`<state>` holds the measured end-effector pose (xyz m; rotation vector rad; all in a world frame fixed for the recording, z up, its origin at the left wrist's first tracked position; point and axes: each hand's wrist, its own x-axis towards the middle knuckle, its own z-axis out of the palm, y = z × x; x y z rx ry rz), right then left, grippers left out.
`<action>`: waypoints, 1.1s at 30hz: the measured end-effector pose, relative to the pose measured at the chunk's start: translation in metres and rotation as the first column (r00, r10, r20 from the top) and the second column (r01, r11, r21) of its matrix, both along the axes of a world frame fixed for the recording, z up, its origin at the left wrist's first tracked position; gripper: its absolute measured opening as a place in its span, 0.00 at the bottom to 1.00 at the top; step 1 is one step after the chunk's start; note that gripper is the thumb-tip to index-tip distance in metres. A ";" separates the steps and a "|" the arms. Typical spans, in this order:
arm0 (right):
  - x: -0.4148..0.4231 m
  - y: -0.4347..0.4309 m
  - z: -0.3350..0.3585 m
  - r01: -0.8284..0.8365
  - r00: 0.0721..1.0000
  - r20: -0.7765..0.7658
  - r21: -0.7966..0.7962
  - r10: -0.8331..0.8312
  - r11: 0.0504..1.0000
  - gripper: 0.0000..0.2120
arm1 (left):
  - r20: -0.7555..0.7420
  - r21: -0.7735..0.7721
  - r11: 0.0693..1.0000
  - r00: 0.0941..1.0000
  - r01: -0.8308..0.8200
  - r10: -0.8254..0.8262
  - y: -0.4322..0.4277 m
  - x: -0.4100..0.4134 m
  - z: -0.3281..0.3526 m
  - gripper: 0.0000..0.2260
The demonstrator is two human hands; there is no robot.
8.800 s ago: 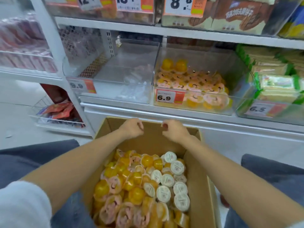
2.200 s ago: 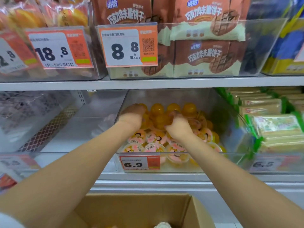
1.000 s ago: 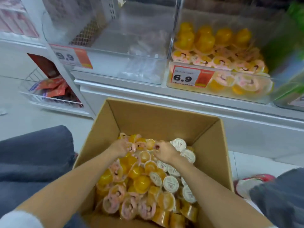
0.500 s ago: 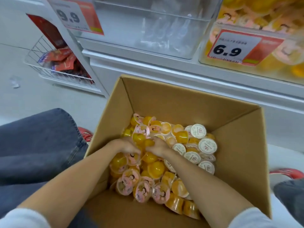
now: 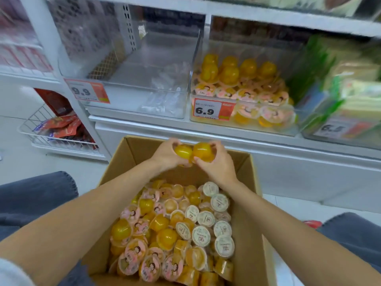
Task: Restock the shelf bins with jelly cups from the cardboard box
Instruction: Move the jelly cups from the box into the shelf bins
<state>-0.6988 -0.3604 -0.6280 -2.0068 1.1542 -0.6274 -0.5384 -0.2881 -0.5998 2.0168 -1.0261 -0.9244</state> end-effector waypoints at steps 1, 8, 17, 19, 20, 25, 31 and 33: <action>-0.008 -0.007 0.019 0.035 0.999 0.024 -0.063 -0.033 0.997 0.26 | 0.027 -0.061 0.998 1.000 0.014 -0.013 -0.008 -0.007 0.018 0.29; -0.048 -0.068 0.129 0.229 0.970 0.195 -0.510 -0.148 0.829 0.27 | 0.389 -0.377 0.904 0.921 0.199 -0.041 -0.064 -0.042 0.129 0.29; -0.064 -0.211 0.145 0.210 0.928 -0.184 -0.457 -0.323 0.864 0.32 | 0.615 -0.202 0.942 0.783 0.269 -0.092 -0.218 -0.061 0.134 0.27; -0.061 -0.233 0.138 0.148 0.917 -0.285 -0.409 -0.280 0.900 0.33 | 0.650 -0.128 0.934 0.740 0.334 -0.175 -0.245 -0.061 0.126 0.22; -0.059 -0.239 0.136 0.107 0.901 -0.352 -0.382 -0.252 0.918 0.33 | 0.679 -0.080 0.934 0.705 0.349 -0.205 -0.257 -0.058 0.122 0.21; -0.047 -0.264 0.115 0.073 0.892 -0.396 -0.349 -0.218 0.934 0.31 | 0.823 0.145 0.952 0.502 0.270 -0.268 -0.292 -0.039 0.096 0.31; -0.051 -0.266 0.114 0.092 0.913 -0.337 -0.375 -0.228 0.922 0.26 | 0.803 0.063 0.970 0.564 0.236 -0.190 -0.294 -0.036 0.089 0.34; -0.053 -0.259 0.119 0.114 0.929 -0.286 -0.379 -0.234 0.918 0.23 | 0.784 0.010 0.962 0.596 0.272 -0.176 -0.284 -0.037 0.090 0.35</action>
